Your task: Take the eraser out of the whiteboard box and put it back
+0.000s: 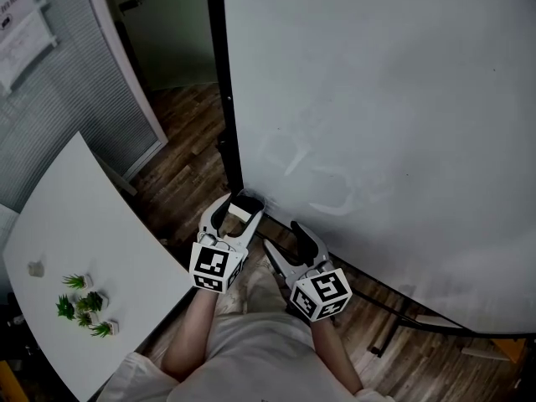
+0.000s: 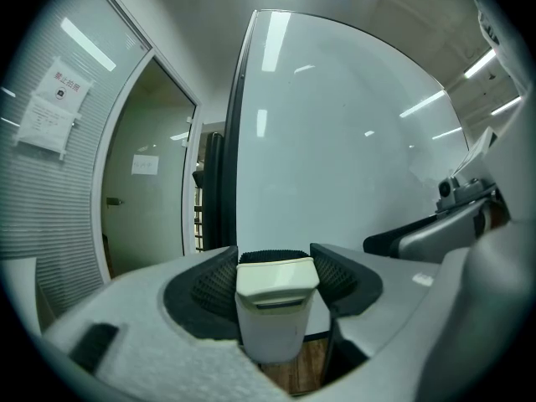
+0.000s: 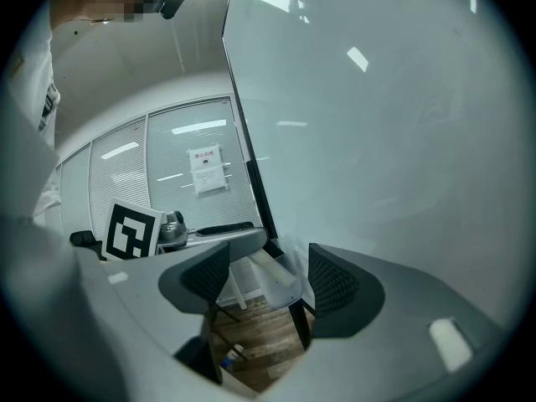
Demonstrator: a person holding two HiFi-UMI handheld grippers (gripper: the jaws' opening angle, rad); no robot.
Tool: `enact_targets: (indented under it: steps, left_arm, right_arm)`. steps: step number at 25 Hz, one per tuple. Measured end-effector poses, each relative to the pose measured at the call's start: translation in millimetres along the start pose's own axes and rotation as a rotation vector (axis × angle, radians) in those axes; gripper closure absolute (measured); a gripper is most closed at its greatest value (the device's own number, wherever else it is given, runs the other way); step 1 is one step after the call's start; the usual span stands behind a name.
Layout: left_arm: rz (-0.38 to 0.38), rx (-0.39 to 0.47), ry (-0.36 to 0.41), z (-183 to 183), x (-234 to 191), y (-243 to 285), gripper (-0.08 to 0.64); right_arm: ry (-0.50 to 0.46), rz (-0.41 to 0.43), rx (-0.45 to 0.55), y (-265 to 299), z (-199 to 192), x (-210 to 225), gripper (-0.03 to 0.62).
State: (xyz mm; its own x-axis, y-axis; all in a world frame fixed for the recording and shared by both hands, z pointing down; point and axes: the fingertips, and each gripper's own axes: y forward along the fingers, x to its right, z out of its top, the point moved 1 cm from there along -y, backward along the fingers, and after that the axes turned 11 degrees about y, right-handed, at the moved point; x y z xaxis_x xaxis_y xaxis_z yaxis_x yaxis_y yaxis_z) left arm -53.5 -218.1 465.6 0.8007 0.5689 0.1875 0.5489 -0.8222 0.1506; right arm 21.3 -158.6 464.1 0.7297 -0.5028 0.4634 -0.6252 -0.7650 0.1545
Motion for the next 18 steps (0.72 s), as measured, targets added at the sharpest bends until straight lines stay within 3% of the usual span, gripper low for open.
enact_targets:
  steps: [18]
  left_arm:
    - [-0.020, -0.026, 0.014, -8.5, -1.9, 13.8, 0.293]
  right_arm:
    - [0.003, -0.009, 0.001, 7.0, 2.8, 2.5, 0.299]
